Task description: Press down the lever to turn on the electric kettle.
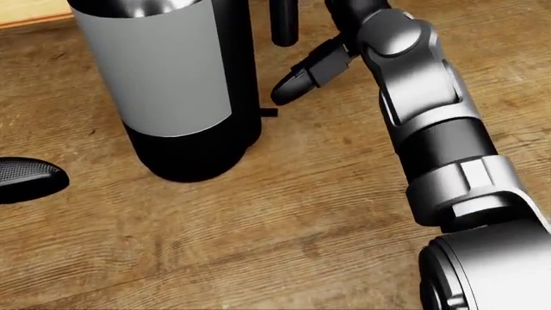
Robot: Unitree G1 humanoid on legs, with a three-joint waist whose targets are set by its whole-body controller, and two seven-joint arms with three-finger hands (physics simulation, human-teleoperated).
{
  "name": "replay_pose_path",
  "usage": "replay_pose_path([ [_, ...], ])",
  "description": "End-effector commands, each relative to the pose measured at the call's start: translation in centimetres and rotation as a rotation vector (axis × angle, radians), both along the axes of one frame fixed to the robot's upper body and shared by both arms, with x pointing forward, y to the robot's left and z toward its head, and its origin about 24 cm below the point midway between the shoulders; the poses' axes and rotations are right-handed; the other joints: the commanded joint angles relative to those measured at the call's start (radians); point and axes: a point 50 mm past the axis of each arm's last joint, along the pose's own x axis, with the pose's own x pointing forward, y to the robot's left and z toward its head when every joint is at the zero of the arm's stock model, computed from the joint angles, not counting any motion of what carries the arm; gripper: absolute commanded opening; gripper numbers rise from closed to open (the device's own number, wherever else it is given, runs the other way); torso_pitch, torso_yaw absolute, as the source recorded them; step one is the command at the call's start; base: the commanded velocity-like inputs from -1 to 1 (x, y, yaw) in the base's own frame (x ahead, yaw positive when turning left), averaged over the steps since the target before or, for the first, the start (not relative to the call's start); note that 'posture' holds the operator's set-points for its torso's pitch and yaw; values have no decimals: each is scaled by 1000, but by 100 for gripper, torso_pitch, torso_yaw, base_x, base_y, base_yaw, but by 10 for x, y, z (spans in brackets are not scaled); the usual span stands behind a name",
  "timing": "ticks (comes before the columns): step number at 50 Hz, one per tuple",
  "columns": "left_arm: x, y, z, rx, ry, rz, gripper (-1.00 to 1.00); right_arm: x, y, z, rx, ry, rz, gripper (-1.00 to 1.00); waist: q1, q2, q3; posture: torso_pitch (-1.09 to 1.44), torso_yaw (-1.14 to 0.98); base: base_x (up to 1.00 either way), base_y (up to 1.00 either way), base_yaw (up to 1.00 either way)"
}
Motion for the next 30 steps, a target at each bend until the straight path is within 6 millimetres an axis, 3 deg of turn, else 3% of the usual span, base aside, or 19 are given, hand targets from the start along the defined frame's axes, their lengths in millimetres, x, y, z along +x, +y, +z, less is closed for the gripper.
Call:
replay_pose_path([
  [1, -5, 1, 10, 4, -70, 10, 100, -1, 5, 30, 3, -116, 24, 100, -2, 3, -28, 0, 0, 0, 0, 0],
  [10, -5, 3, 9, 3, -68, 12, 100, 3, 11, 17, -14, -79, 44, 100, -3, 6, -30, 0, 0, 0, 0, 0],
  [30, -4, 6, 3, 2, -63, 18, 100, 5, 21, 7, -50, -53, 63, 100, -5, 11, -33, 0, 0, 0, 0, 0],
])
